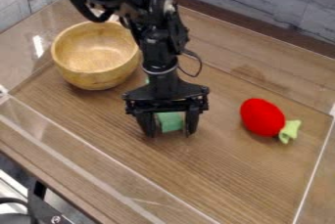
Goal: Put the green object in the brown bowl
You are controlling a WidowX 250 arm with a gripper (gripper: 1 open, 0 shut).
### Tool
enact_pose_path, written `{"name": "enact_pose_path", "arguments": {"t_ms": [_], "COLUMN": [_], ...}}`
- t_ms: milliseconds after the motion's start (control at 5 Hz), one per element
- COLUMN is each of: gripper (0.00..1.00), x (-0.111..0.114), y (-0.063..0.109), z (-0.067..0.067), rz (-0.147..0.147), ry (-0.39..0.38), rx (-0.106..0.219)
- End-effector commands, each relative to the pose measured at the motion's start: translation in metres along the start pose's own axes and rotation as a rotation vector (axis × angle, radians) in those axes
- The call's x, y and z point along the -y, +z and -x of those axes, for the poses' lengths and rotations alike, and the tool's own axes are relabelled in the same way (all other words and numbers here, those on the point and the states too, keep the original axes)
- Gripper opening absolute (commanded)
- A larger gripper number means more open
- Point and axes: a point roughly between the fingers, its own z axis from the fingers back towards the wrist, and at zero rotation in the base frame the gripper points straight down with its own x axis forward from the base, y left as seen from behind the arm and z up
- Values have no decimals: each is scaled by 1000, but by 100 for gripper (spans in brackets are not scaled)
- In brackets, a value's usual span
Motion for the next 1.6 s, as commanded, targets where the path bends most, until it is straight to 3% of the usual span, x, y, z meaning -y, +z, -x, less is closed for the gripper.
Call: {"name": "enact_pose_path", "arguments": {"t_ms": [0, 400, 800, 1000, 1200, 1400], "gripper": [100, 100, 100, 100, 100, 100], "x": [-5, -13, -19, -10, -2, 2], "y": [19, 30, 51, 55, 54, 40], "z": [-9, -18, -23, -30, -35, -35], "rz": [28, 39, 49, 52, 47, 45], "ry": [-12, 95, 98, 93, 72, 41], "rx": [46, 72, 81, 78, 70, 59]}}
